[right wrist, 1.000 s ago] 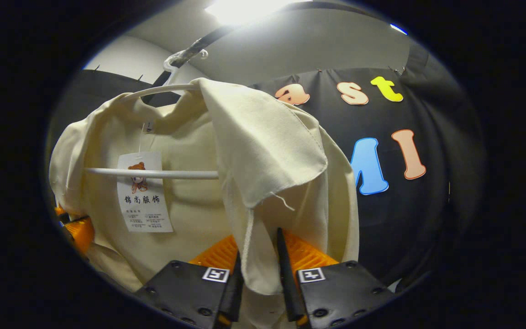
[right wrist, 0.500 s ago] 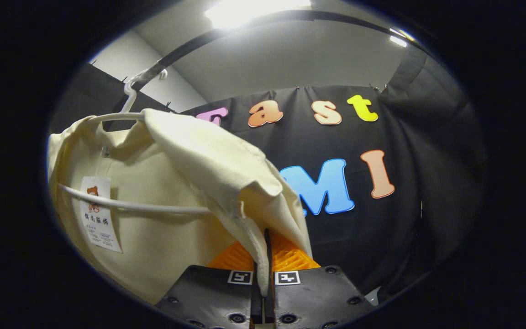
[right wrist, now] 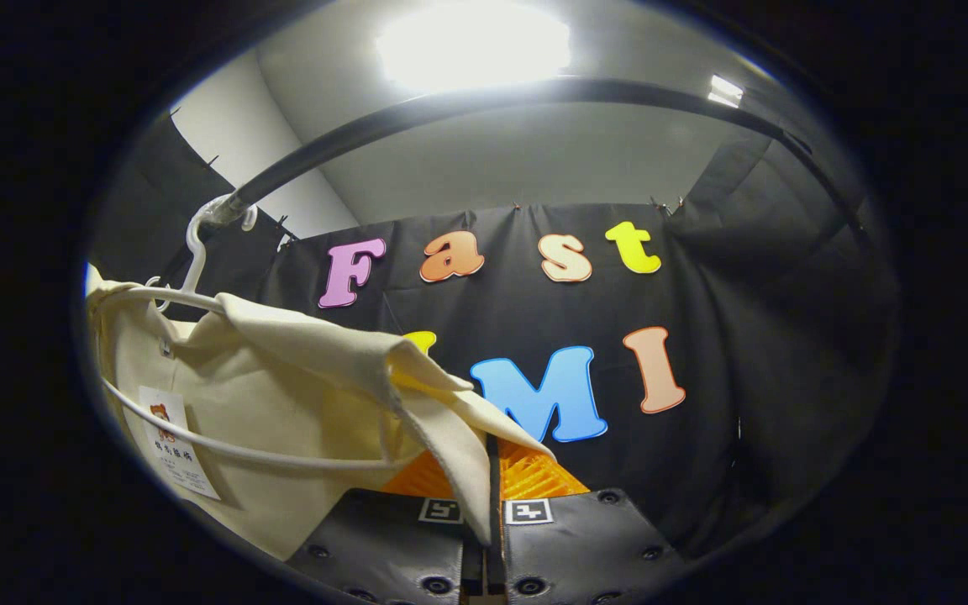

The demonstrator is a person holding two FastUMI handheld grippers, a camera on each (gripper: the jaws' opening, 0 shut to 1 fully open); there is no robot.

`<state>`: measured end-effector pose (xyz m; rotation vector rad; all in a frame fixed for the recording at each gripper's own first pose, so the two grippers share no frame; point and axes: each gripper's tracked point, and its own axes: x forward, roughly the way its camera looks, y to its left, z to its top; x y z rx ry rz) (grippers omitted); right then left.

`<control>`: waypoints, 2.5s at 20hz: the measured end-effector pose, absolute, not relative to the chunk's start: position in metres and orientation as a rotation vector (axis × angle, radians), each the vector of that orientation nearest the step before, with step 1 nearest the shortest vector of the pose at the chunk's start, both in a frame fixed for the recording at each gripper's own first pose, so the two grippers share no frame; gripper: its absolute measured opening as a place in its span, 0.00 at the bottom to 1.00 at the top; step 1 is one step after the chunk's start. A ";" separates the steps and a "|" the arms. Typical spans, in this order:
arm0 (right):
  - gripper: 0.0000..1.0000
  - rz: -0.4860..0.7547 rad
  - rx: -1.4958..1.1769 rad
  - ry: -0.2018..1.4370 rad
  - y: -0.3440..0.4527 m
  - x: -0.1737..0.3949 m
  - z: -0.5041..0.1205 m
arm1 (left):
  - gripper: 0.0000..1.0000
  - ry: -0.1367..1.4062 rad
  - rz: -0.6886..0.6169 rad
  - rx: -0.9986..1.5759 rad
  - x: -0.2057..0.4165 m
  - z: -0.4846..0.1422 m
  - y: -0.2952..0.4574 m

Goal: Grasp the clothes on the hanger with both hands and then place them into the laundry hamper below.

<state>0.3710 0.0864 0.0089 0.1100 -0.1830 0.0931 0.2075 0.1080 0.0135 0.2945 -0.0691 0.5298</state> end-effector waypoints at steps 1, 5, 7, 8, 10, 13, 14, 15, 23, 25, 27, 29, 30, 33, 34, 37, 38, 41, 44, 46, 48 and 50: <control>0.04 0.084 0.105 -0.196 0.084 0.373 0.015 | 0.01 -0.081 0.534 0.300 0.208 0.019 0.112; 0.04 0.060 0.090 -0.235 0.075 0.379 0.028 | 0.01 -0.115 0.539 0.310 0.217 0.031 0.127; 0.03 0.054 0.076 -0.244 0.074 0.386 0.033 | 0.01 -0.131 0.537 0.327 0.225 0.039 0.133; 0.02 0.053 0.075 -0.247 0.075 0.389 0.036 | 0.02 -0.139 0.538 0.335 0.229 0.043 0.135; 0.02 0.061 0.073 -0.233 0.076 0.401 0.034 | 0.02 -0.145 0.532 0.338 0.235 0.049 0.140; 0.03 0.100 0.072 -0.179 0.087 0.423 0.016 | 0.02 -0.135 0.519 0.318 0.253 0.046 0.143; 0.03 0.115 0.076 -0.159 0.090 0.428 0.010 | 0.02 -0.125 0.512 0.312 0.258 0.041 0.145; 0.03 0.129 0.085 -0.135 0.092 0.432 0.002 | 0.02 -0.115 0.504 0.306 0.260 0.036 0.144; 0.04 0.193 0.108 0.038 0.103 0.439 -0.064 | 0.02 -0.028 0.464 0.234 0.282 -0.024 0.147; 0.05 0.197 0.079 0.018 0.105 0.429 -0.069 | 0.01 -0.013 0.459 0.251 0.277 -0.035 0.146; 0.04 0.220 0.060 0.018 0.112 0.420 -0.078 | 0.01 0.017 0.450 0.255 0.277 -0.052 0.139; 0.04 0.241 0.042 0.044 0.119 0.415 -0.091 | 0.02 0.057 0.437 0.243 0.278 -0.072 0.134; 0.04 0.247 0.041 0.054 0.122 0.413 -0.094 | 0.01 0.076 0.430 0.237 0.278 -0.080 0.134; 0.04 0.263 0.046 0.103 0.130 0.406 -0.109 | 0.01 0.106 0.411 0.238 0.266 -0.094 0.133; 0.04 0.260 0.047 0.114 0.129 0.405 -0.113 | 0.01 0.113 0.407 0.241 0.263 -0.097 0.133; 0.04 0.207 0.122 0.160 0.113 0.411 -0.120 | 0.00 0.121 0.394 0.229 0.258 -0.100 0.127; 0.05 0.200 0.133 0.195 0.112 0.408 -0.130 | 0.01 0.126 0.387 0.226 0.257 -0.101 0.125; 0.05 0.196 0.112 0.253 0.108 0.390 -0.151 | 0.00 0.134 0.372 0.238 0.245 -0.104 0.120; 0.04 0.245 0.127 0.268 0.118 0.360 -0.157 | 0.02 0.151 0.353 0.228 0.225 -0.108 0.111; 0.04 0.282 0.110 0.248 0.125 0.334 -0.150 | 0.01 0.149 0.351 0.226 0.211 -0.103 0.112; 0.04 0.324 0.096 0.231 0.135 0.311 -0.138 | 0.01 0.145 0.342 0.228 0.203 -0.098 0.112; 0.04 0.369 0.095 0.216 0.147 0.287 -0.123 | 0.01 0.138 0.331 0.223 0.184 -0.089 0.111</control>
